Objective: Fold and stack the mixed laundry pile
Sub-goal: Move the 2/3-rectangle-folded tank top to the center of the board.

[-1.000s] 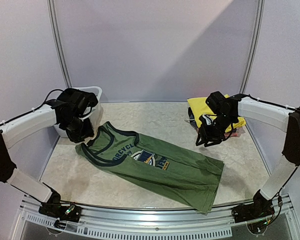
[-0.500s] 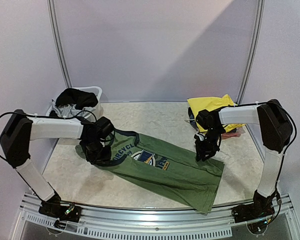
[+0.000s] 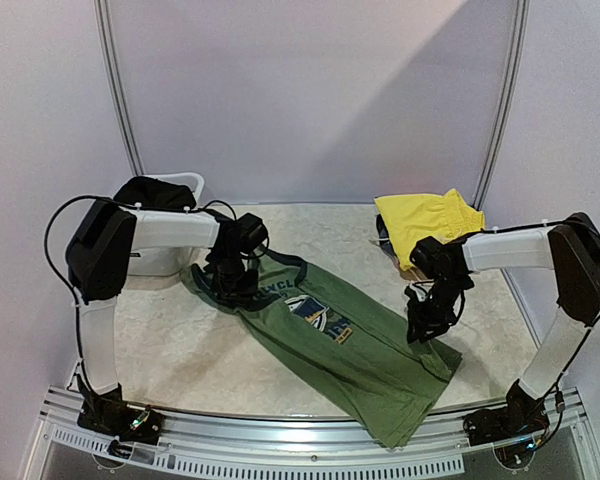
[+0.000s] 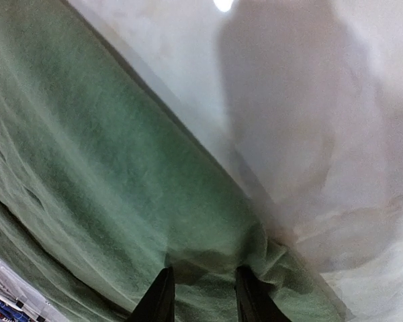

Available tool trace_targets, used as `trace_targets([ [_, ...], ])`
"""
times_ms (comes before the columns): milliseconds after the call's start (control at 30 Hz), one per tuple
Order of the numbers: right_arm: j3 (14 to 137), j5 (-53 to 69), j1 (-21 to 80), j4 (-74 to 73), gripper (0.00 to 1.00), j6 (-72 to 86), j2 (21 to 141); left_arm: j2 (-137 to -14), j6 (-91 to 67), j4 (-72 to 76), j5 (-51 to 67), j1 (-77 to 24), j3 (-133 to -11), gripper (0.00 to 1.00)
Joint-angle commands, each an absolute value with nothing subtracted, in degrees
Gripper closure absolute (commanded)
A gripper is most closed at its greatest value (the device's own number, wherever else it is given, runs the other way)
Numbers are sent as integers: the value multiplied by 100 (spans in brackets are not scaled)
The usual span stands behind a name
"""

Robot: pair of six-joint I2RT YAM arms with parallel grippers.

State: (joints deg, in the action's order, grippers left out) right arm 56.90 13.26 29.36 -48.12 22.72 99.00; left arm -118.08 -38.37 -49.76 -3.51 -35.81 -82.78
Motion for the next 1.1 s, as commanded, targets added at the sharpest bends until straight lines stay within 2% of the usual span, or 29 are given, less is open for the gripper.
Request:
trace_targets([
  [0,5401,1617,3418,-5363,67,2569,10066,-12670,-3273,-5292,-460,-3656,-9409,62],
  [300,5515,2576,4488,-5187,65,3145,10280,-14683,-2769,-6399,-627,-3633,-12611,61],
  [500,6522,2839,4963,-5587,64,3242,10428,-15179,-2740,-6575,-537,-3483,-13576,58],
  [600,7104,2435,4968,-6039,62,3189,10418,-14661,-2575,-6573,-806,-3472,-13348,52],
  [700,7803,1625,4955,-6591,58,3100,10508,-13910,-2461,-6582,-1151,-3454,-12749,39],
  [833,8687,883,4801,-6950,56,2973,10726,-12675,-2409,-6479,-1336,-3476,-11744,27],
  [967,9606,717,4562,-6773,57,2634,11008,-11666,-2463,-6457,-1373,-3550,-10808,22],
  [1033,10018,790,4445,-6488,57,2410,11198,-11208,-2532,-6456,-1354,-3620,-10334,13],
  [1067,10269,836,4384,-6377,57,2343,11336,-10970,-2605,-6445,-1326,-3659,-10074,12],
])
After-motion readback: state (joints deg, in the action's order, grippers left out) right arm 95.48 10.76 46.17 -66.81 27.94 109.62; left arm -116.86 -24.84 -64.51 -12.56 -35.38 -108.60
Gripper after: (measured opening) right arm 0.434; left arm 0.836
